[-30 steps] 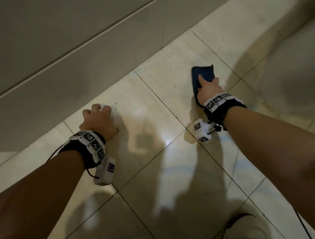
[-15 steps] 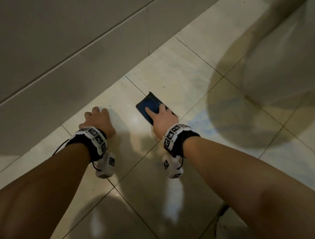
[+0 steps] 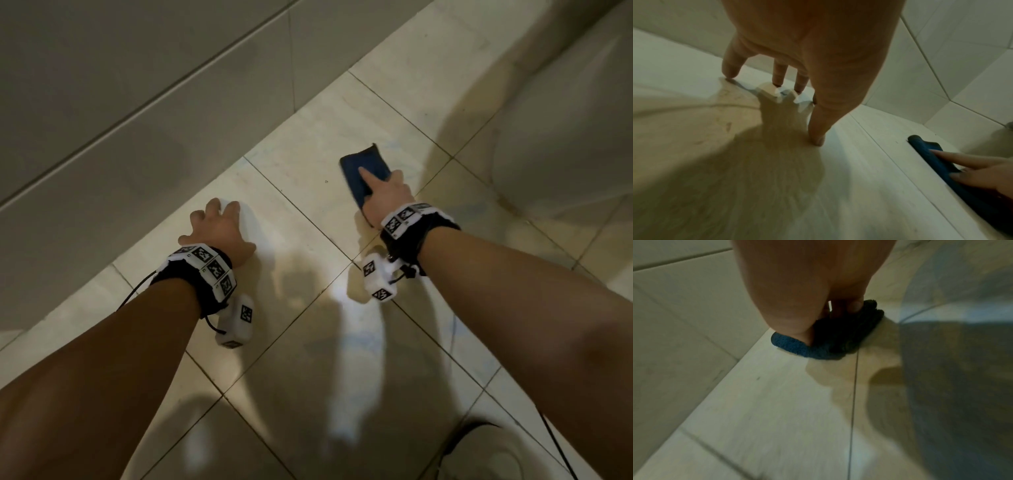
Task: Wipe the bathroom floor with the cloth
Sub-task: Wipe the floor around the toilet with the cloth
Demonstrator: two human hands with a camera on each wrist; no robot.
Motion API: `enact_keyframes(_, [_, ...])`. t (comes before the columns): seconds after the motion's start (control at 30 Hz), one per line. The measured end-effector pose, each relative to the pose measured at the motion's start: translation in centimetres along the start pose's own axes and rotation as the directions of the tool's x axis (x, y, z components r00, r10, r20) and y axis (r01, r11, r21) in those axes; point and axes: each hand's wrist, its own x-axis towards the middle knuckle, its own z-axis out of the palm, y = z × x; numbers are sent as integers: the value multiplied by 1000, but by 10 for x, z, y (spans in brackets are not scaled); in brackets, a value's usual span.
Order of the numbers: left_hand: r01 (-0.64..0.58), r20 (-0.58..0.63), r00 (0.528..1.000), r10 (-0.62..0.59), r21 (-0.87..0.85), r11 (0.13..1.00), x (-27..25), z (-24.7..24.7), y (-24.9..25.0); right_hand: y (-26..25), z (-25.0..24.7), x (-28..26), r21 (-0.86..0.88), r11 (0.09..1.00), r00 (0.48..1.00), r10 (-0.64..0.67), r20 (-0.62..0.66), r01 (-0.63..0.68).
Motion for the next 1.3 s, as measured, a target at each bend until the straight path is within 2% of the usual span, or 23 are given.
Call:
enact_keyframes(0.1, [-1, 22, 1000, 1, -12, 1000, 5, -3, 1, 17, -10, 14, 41, 996, 997, 74, -22, -73])
enact_keyframes(0.4, [-15, -12, 1000, 14, -12, 1000, 5, 1, -4, 44, -28, 50, 172, 969, 973, 199, -118, -178])
enact_keyframes(0.53, [-19, -13, 1000, 19, 15, 1000, 6, 2, -4, 39, -36, 55, 127, 965, 966, 243, -93, -230])
enact_keyframes(0.63, [-11, -8, 1000, 12, 15, 1000, 7, 3, -5, 30, -39, 63, 105, 972, 973, 217, -82, -208])
enact_keyframes(0.77, [-12, 9, 1000, 12, 18, 1000, 8, 3, -4, 1, -32, 67, 84, 992, 990, 103, -96, -95])
enact_keyframes(0.9, [-18, 8, 1000, 18, 28, 999, 8, 2, -5, -52, -14, 50, -9, 992, 987, -128, -93, 128])
enact_keyframes(0.97, [-19, 10, 1000, 19, 30, 999, 9, 2, -5, -78, 1, 35, -98, 965, 968, -247, -50, 241])
enact_keyframes(1.07, [-14, 22, 1000, 13, 26, 1000, 8, 1, -4, -107, 29, 6, -175, 894, 908, -418, 6, 413])
enact_keyframes(1.13, [-12, 23, 1000, 11, 28, 1000, 7, 1, -4, -115, 40, -5, -198, 870, 890, -456, 28, 452])
enact_keyframes(1.3, [3, 17, 1000, -3, 29, 1000, 7, 3, -5, -120, 44, -6, -228, 858, 884, -466, 28, 459])
